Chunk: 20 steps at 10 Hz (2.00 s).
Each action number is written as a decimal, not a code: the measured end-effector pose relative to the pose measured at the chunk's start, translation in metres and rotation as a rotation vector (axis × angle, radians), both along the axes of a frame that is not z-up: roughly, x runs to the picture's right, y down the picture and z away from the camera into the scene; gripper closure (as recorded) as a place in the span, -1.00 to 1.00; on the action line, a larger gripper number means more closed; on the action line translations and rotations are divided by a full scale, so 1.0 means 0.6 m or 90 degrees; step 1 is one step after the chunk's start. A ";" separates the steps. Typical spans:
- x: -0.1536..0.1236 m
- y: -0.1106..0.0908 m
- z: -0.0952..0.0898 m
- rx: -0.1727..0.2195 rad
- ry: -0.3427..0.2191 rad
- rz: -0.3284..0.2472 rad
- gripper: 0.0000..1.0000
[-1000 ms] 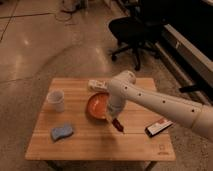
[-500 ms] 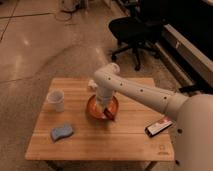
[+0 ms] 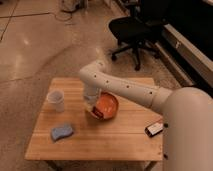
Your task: Place the pepper on the white sponge
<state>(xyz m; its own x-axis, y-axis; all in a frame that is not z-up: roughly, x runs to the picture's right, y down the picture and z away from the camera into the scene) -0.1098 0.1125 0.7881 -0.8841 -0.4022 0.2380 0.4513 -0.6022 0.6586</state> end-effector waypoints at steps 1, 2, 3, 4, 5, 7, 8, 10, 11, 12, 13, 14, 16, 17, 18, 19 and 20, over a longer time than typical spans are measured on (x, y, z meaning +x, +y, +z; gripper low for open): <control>-0.027 0.014 -0.007 -0.001 -0.014 -0.019 1.00; -0.057 0.034 -0.013 -0.004 -0.027 -0.039 1.00; -0.089 0.055 -0.018 -0.006 -0.041 -0.061 1.00; -0.118 0.077 -0.021 -0.009 -0.051 -0.081 1.00; -0.144 0.095 -0.022 -0.011 -0.060 -0.098 1.00; -0.190 0.120 -0.021 -0.013 -0.074 -0.122 1.00; -0.212 0.128 -0.021 -0.013 -0.081 -0.132 1.00; -0.257 0.142 -0.022 -0.013 -0.099 -0.149 1.00; -0.272 0.144 -0.023 -0.012 -0.106 -0.154 1.00; -0.285 0.145 -0.022 -0.010 -0.114 -0.160 1.00; -0.298 0.144 -0.020 -0.003 -0.120 -0.165 0.97; -0.308 0.142 -0.015 0.004 -0.121 -0.170 0.81; -0.309 0.131 -0.004 0.015 -0.114 -0.170 0.47; -0.303 0.120 0.006 0.025 -0.105 -0.168 0.20; -0.299 0.116 0.011 0.027 -0.100 -0.168 0.03; -0.293 0.112 0.015 0.030 -0.093 -0.170 -0.18; -0.283 0.112 0.020 0.029 -0.086 -0.171 -0.40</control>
